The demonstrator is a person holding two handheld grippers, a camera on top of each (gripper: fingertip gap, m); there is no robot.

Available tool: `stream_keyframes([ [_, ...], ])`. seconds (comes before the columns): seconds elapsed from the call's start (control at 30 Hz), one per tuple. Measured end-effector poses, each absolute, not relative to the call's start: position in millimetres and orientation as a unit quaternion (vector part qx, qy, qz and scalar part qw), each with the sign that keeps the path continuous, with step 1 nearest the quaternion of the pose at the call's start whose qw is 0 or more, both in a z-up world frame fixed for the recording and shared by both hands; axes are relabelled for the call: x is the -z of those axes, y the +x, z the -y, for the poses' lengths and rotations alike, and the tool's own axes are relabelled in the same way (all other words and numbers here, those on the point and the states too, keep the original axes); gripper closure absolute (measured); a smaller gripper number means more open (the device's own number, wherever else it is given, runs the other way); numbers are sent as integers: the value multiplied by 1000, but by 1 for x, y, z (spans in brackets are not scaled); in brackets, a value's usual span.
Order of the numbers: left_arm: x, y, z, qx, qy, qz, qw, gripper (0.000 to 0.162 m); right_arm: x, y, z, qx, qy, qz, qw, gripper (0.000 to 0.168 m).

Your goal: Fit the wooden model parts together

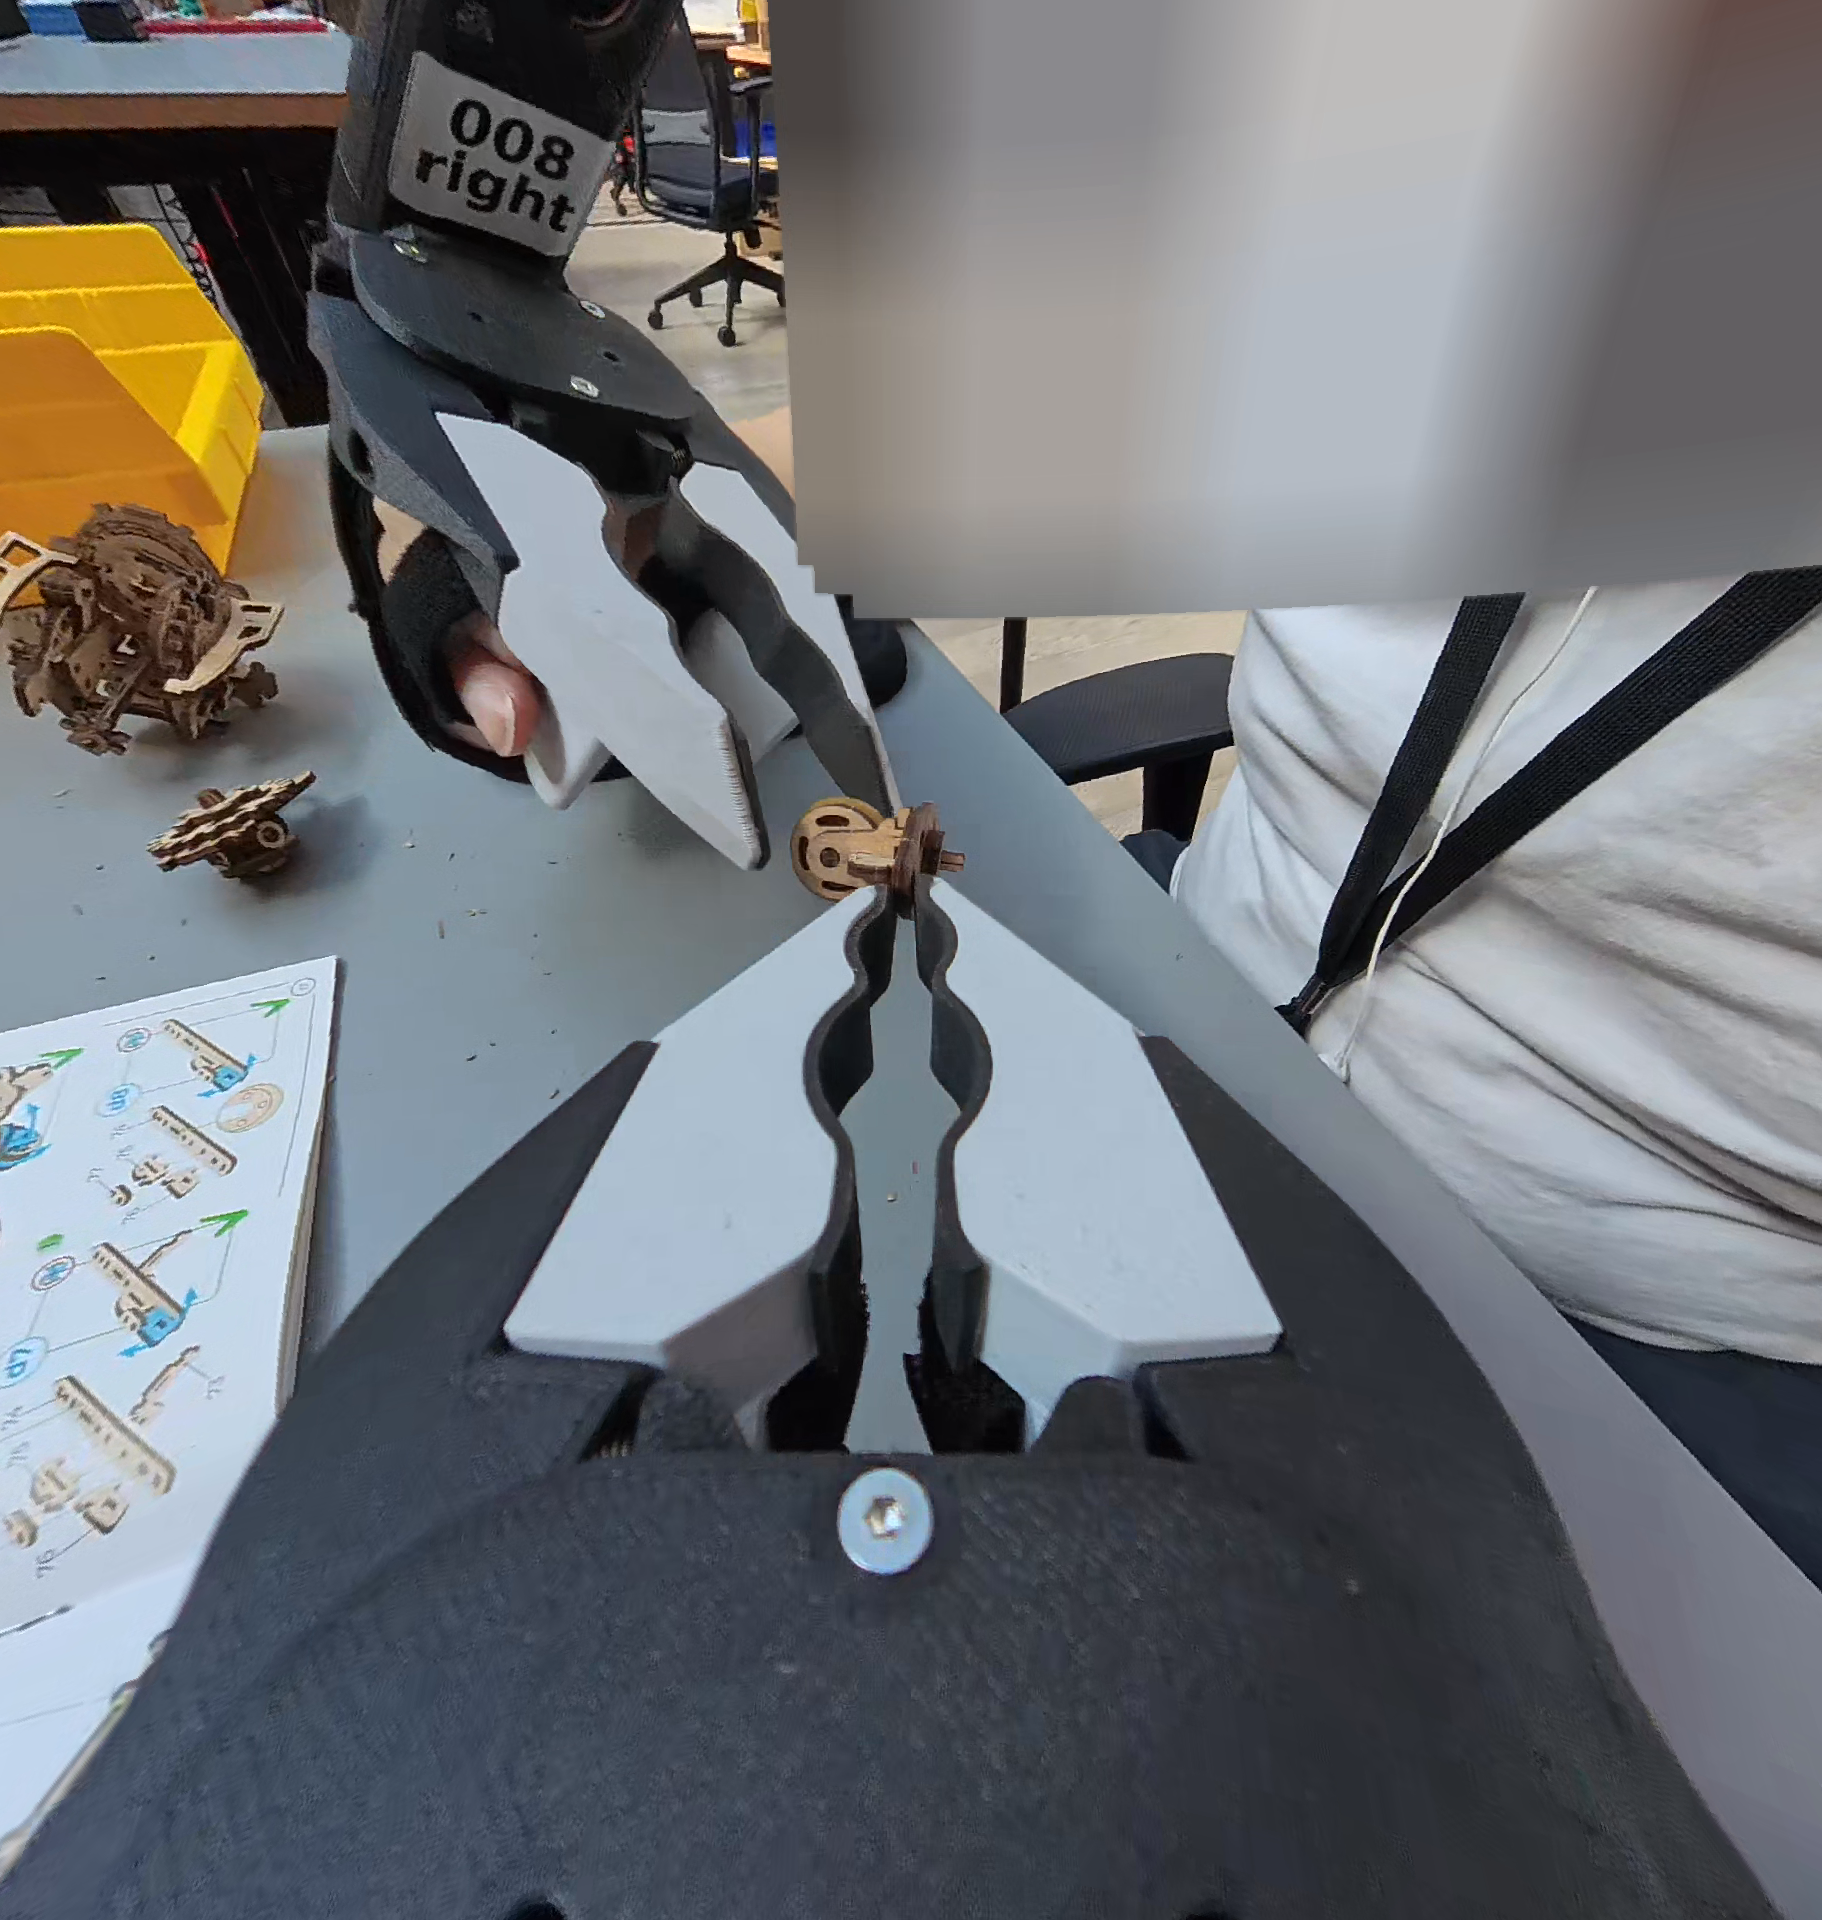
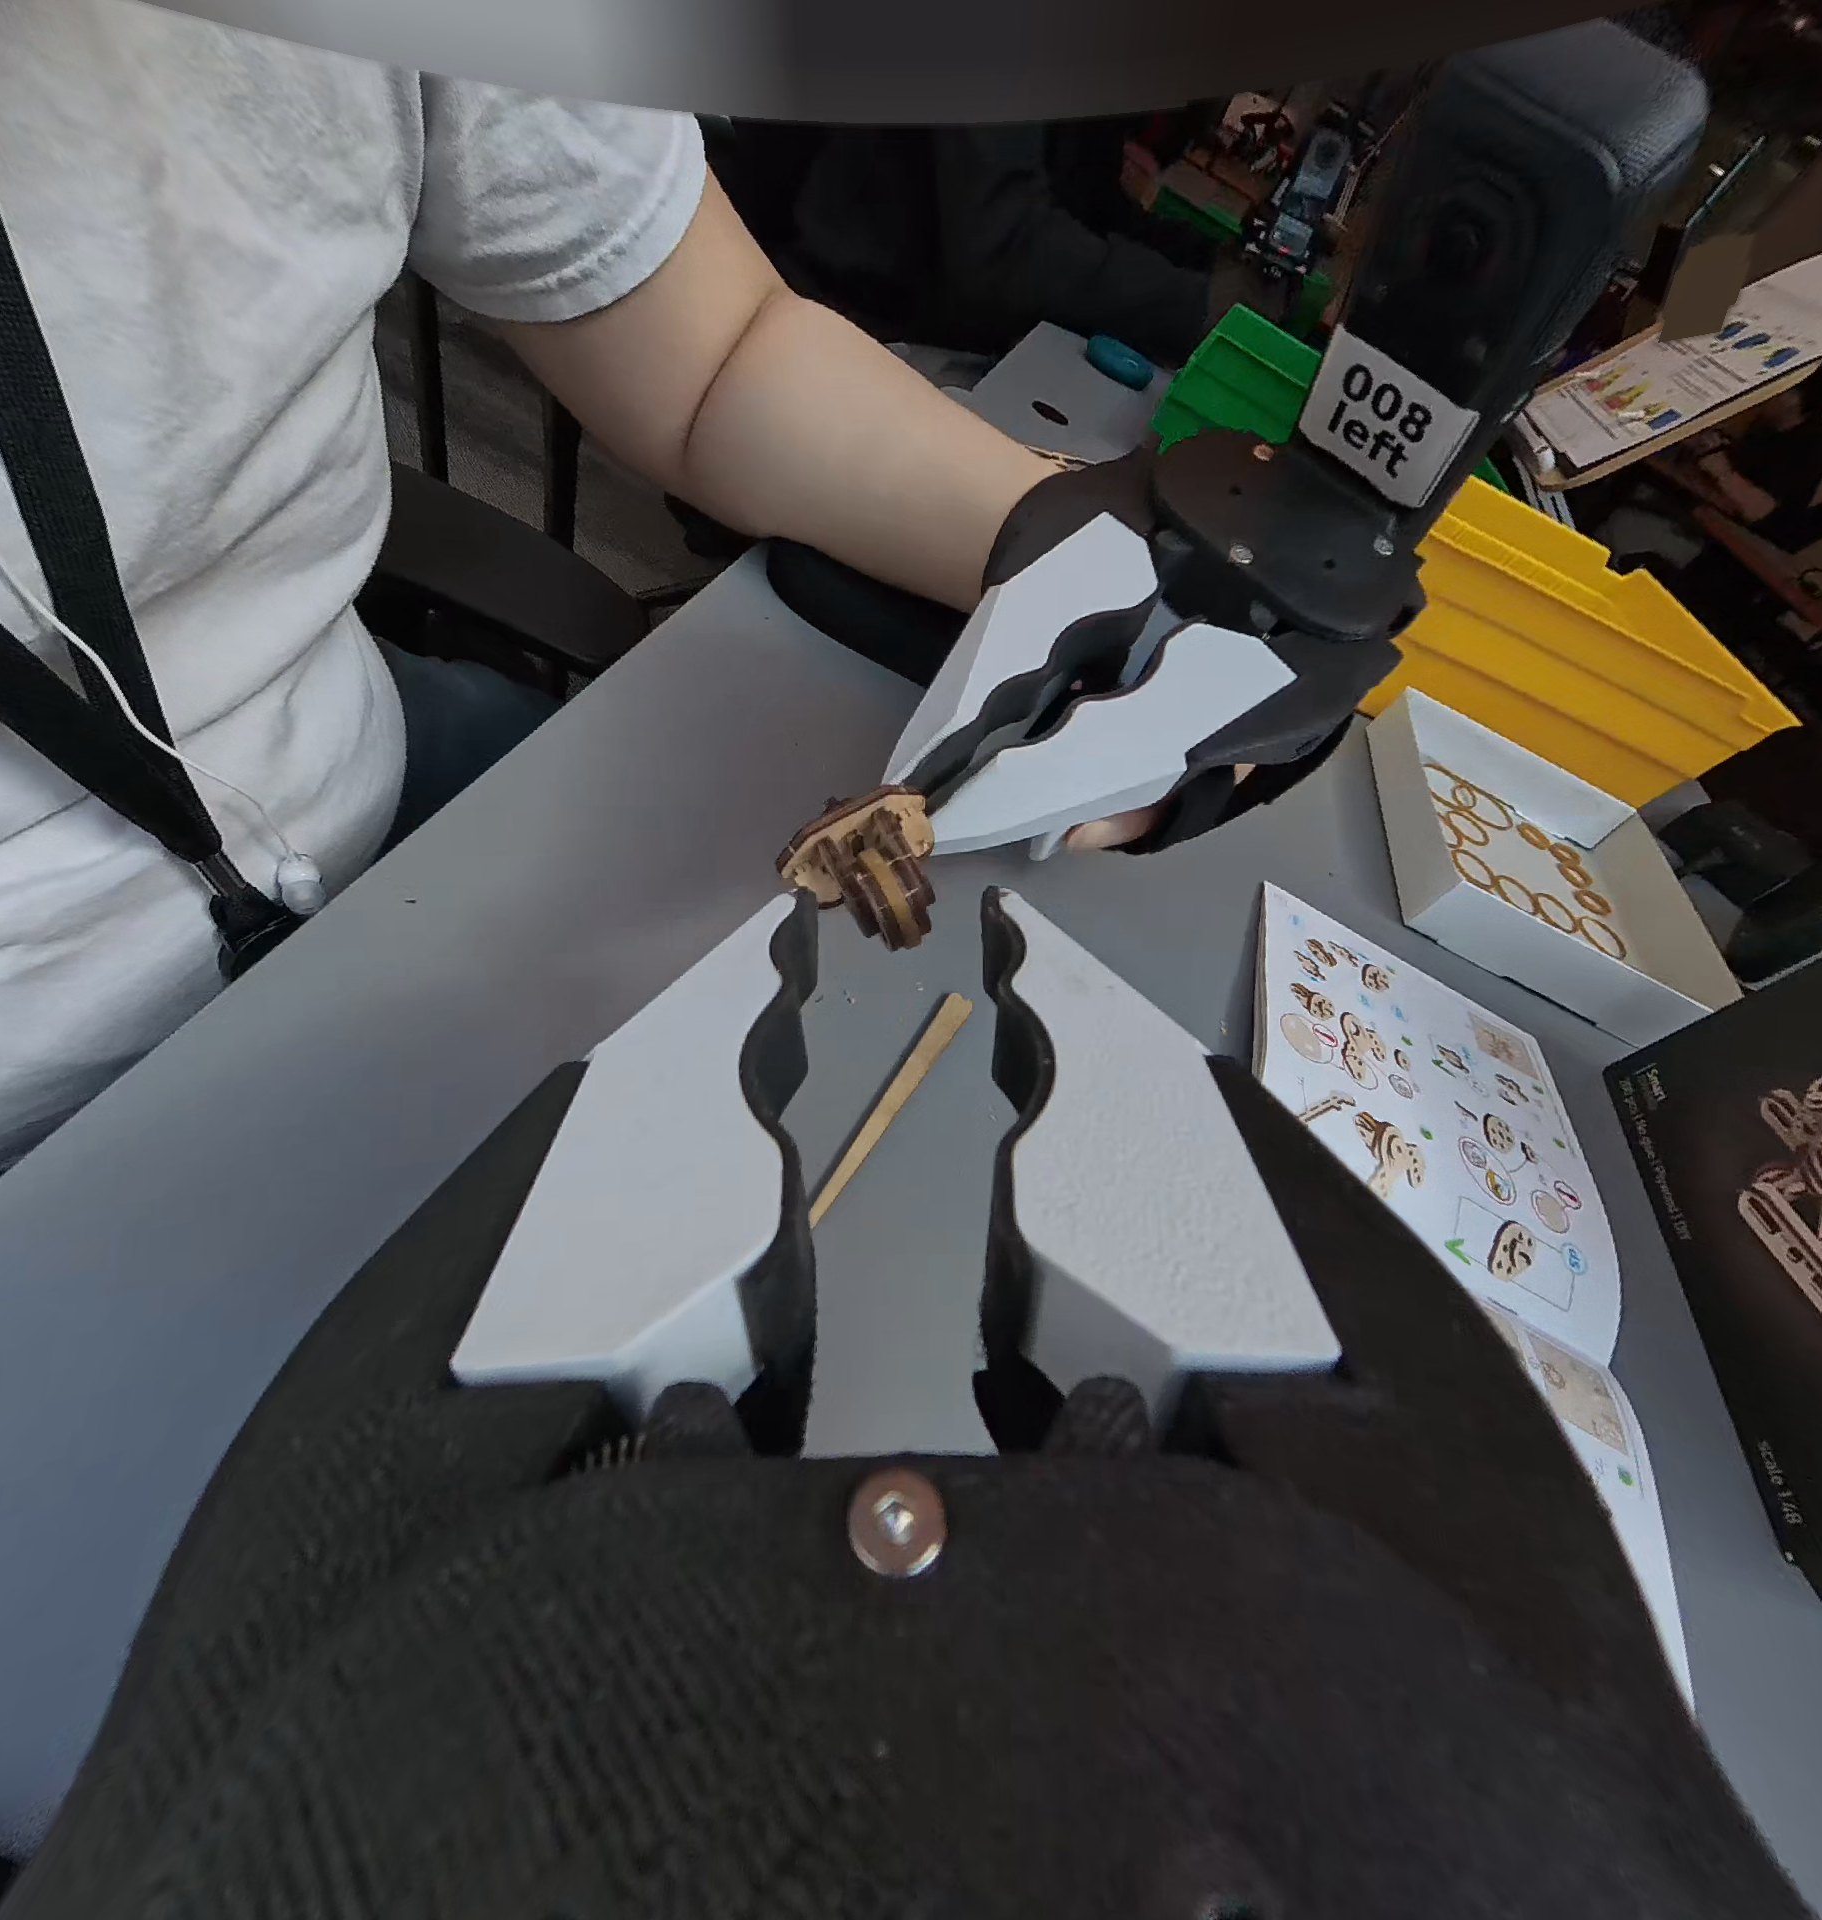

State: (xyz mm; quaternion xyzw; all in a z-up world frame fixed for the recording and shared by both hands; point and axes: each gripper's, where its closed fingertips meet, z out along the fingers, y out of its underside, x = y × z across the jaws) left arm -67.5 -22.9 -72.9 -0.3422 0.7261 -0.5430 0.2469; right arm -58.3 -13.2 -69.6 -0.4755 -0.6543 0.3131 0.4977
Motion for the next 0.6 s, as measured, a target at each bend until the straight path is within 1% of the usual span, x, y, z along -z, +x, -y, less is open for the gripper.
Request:
stream_keyframes([
  [0.1,70,-69,25,566,-339,-716,231,161,66,-60,17,-315,-467,656,502,139],
  [0.3,60,-74,31,613,-325,-692,199,161,63,-61,24,-331,-457,659,498,149],
  [0.47,57,-76,35,631,-318,-684,181,161,57,-68,29,-335,-442,658,510,148],
  [0.6,53,-79,40,646,-303,-679,169,161,55,-72,36,-348,-432,658,510,151],
])
